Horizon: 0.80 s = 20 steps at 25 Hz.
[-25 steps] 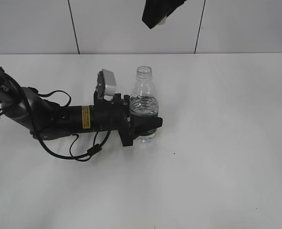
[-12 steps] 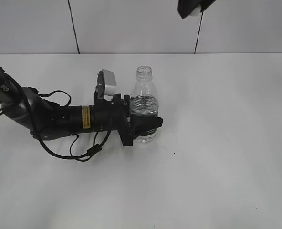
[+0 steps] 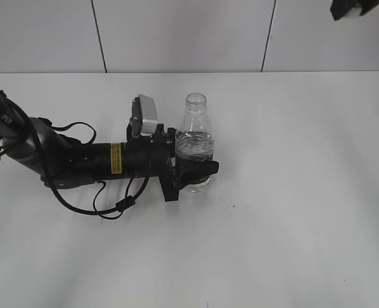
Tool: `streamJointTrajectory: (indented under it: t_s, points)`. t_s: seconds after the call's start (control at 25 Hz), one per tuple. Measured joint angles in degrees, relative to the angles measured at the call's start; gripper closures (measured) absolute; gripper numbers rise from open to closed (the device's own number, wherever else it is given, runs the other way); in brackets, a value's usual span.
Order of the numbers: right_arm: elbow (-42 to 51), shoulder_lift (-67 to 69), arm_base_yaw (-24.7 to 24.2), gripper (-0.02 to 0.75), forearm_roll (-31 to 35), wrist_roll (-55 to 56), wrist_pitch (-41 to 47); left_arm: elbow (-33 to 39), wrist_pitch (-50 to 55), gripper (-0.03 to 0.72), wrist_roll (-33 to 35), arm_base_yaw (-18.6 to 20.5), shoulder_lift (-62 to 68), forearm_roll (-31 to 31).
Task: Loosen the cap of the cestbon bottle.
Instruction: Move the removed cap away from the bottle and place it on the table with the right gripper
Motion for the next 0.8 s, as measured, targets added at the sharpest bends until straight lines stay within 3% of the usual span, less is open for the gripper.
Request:
streamJointTrajectory:
  t_s: [0.2,0.56,0.8]
  points:
    - [8.7,0.0,-3.5,0.442,-0.2,-0.2,-4.3,0.0,0.1,0.29,1.5,0.0,0.0,0.0]
    - [32.5,0.1,-3.5,0.442,3.8,-3.3,-26.6,0.0,0.1,0.29,2.5,0.0,0.0,0.1]
    - [36.8,4.5,-3.5,0.442,4.0,-4.2,-30.9,0.0,0.1,0.29,2.6,0.0,0.0,0.1]
